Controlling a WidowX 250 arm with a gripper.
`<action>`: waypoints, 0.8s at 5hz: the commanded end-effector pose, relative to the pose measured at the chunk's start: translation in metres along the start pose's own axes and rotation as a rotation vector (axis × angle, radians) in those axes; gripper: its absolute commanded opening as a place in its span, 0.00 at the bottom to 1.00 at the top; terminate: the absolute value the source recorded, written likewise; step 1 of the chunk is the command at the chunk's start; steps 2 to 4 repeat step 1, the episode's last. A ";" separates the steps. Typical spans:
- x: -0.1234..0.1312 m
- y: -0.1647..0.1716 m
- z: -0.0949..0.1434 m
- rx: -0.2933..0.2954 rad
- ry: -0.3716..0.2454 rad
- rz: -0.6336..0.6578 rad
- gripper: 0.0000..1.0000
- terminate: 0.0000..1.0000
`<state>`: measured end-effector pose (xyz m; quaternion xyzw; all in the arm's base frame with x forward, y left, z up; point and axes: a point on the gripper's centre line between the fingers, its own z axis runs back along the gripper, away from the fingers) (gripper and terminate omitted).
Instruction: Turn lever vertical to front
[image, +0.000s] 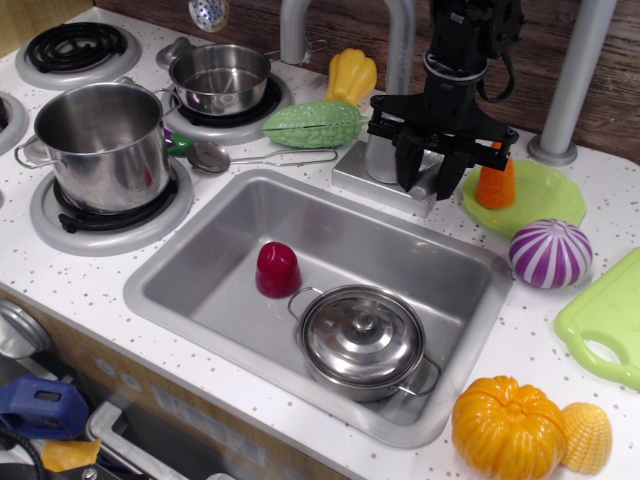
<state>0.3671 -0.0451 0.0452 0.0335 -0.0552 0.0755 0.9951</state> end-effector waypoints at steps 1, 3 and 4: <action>0.005 0.001 0.024 0.038 -0.040 -0.010 1.00 1.00; 0.005 0.001 0.024 0.038 -0.040 -0.010 1.00 1.00; 0.005 0.001 0.024 0.038 -0.040 -0.010 1.00 1.00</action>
